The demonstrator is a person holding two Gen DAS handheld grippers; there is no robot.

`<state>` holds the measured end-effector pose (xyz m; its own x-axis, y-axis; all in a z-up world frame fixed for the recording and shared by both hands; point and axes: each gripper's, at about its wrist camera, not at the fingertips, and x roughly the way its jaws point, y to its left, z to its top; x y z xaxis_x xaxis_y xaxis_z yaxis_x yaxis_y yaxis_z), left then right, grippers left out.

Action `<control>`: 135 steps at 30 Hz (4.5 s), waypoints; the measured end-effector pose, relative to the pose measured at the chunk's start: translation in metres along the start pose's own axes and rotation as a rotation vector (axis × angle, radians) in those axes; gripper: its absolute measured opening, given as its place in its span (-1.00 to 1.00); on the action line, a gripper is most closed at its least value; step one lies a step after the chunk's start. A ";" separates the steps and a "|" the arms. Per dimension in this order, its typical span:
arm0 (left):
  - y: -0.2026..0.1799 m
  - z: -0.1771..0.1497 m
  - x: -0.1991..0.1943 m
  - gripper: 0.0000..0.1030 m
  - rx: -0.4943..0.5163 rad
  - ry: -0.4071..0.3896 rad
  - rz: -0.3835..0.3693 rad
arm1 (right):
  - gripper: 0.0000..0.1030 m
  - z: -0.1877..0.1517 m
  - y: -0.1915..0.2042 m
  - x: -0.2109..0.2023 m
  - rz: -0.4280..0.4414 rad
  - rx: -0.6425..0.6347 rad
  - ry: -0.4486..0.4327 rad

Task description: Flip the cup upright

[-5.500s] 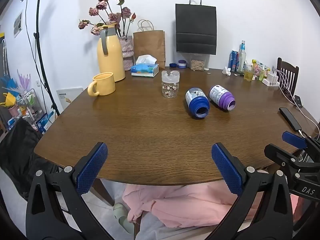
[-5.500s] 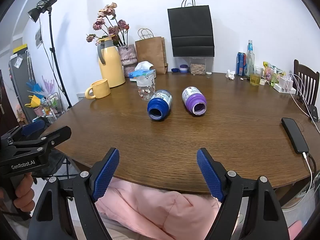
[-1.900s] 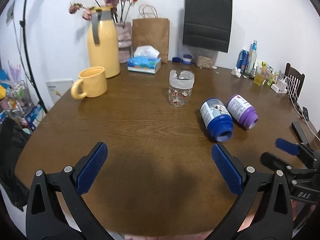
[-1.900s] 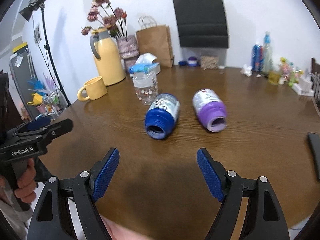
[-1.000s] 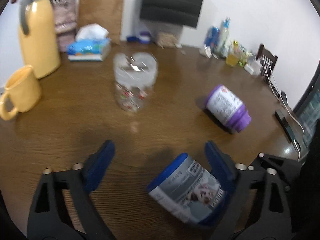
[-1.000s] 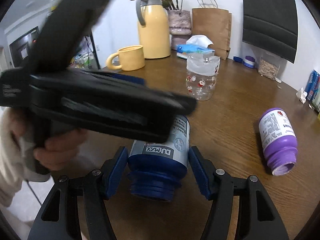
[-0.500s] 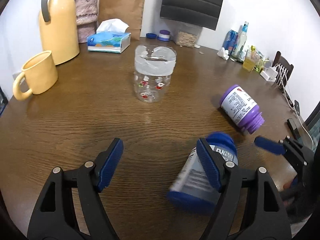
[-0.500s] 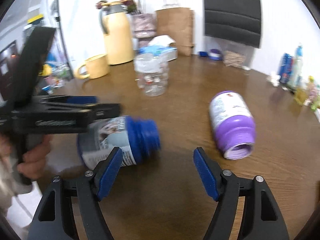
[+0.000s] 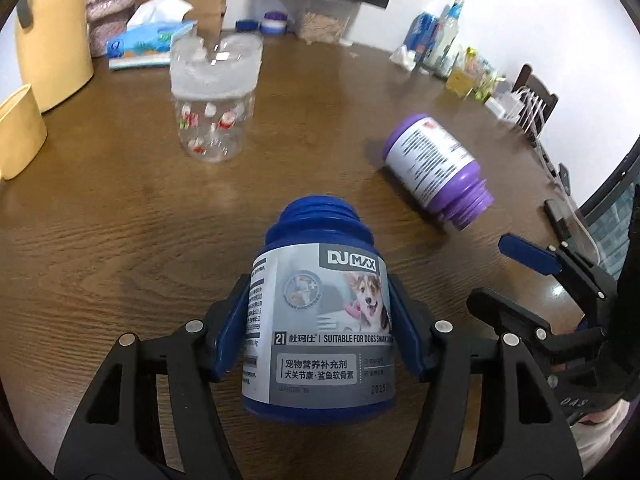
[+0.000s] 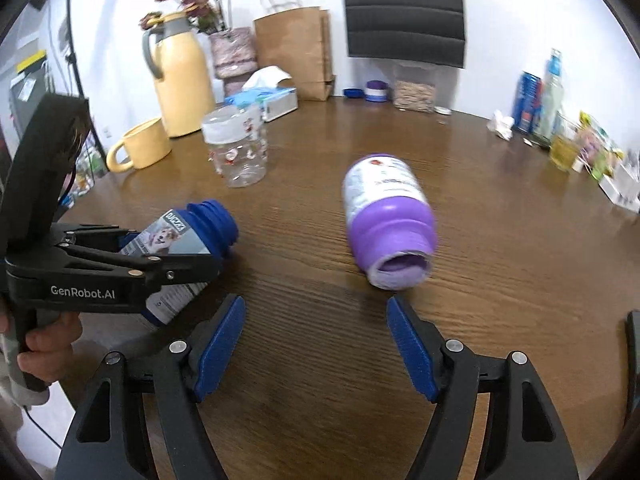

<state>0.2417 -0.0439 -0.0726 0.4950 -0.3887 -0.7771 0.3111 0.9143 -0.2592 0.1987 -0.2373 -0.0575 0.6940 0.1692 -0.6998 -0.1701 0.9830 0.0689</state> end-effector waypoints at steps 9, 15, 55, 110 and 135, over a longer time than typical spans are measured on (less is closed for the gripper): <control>-0.016 0.010 -0.034 0.16 0.081 -0.154 0.027 | 0.51 0.036 -0.019 -0.022 0.305 0.183 -0.115; -0.032 0.011 -0.063 0.16 0.181 -0.322 -0.016 | 0.65 0.066 -0.014 0.002 0.603 0.343 -0.052; -0.027 0.097 0.055 0.18 0.198 -0.273 -0.082 | 0.32 0.141 -0.016 0.098 0.178 -0.077 -0.092; -0.050 -0.002 -0.079 0.92 0.127 -0.306 0.072 | 0.65 0.062 0.014 -0.053 0.104 -0.091 -0.185; -0.069 -0.138 -0.209 1.00 -0.042 -0.479 0.365 | 0.66 -0.061 0.060 -0.173 0.008 0.001 -0.199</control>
<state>0.0044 -0.0104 0.0284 0.8771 -0.0483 -0.4779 0.0251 0.9982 -0.0547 0.0258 -0.2117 0.0246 0.8171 0.1880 -0.5449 -0.1758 0.9816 0.0750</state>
